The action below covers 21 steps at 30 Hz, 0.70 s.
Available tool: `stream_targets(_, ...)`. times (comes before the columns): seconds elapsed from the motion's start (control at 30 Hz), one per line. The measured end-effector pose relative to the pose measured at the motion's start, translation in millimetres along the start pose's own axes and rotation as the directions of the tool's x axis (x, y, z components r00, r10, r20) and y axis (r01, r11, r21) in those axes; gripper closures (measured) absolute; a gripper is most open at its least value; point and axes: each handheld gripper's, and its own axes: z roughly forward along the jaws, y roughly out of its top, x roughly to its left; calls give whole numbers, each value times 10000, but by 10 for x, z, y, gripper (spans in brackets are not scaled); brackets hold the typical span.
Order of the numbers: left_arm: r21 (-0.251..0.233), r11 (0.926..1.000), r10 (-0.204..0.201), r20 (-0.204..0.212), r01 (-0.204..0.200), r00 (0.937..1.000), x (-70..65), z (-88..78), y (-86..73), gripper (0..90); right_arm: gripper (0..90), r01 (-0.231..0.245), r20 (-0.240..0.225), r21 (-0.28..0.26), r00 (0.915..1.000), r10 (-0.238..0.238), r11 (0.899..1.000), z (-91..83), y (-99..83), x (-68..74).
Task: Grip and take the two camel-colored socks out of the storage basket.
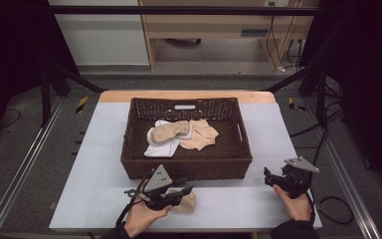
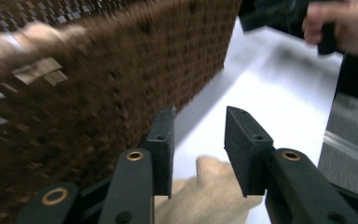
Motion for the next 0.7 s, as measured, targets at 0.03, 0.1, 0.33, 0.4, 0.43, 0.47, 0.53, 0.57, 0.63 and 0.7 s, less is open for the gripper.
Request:
stream_targets(0.03,-107,9999,10,-47,-11,10000,7,-34,25,608,47,3,-2,3,10000,-3,10000,0,0,1)
stream_targets(0.1,-315,9995,-20,-138,16,9999,20,-96,71,592,47,0,-5,-2,10000,0,10000,0,0,3)
stream_targets(0.33,-803,9968,-89,-568,43,9983,93,-246,173,546,46,2,-7,6,10000,-2,10000,1,0,0)
stream_targets(0.4,-951,9955,-106,-694,40,9975,119,-293,207,540,46,-2,-10,4,10000,2,10000,2,0,0)
stream_targets(0.43,-1091,9940,-153,-779,67,9968,139,-328,234,535,45,-3,-6,1,10000,3,10000,3,0,0)
stream_targets(0.47,-1149,9934,-155,-829,59,9964,150,-347,250,530,45,-1,-14,6,10000,1,10000,4,1,-1)
stream_targets(0.53,-1260,9920,-188,-948,67,9953,180,-385,286,518,45,-5,-11,-1,10000,5,10000,5,1,0)
stream_targets(0.57,-1288,9916,-221,-997,91,9948,198,-400,306,507,45,-40,-28,16,10000,40,10000,4,3,1)
stream_targets(0.63,-1340,9909,-275,-1120,123,9933,241,-419,337,491,45,6,-2,26,10000,-6,10000,7,3,1)
stream_targets(0.7,-1312,9913,-249,-1230,86,9921,281,-419,357,482,45,16,1,26,10000,-16,10000,10,6,10)
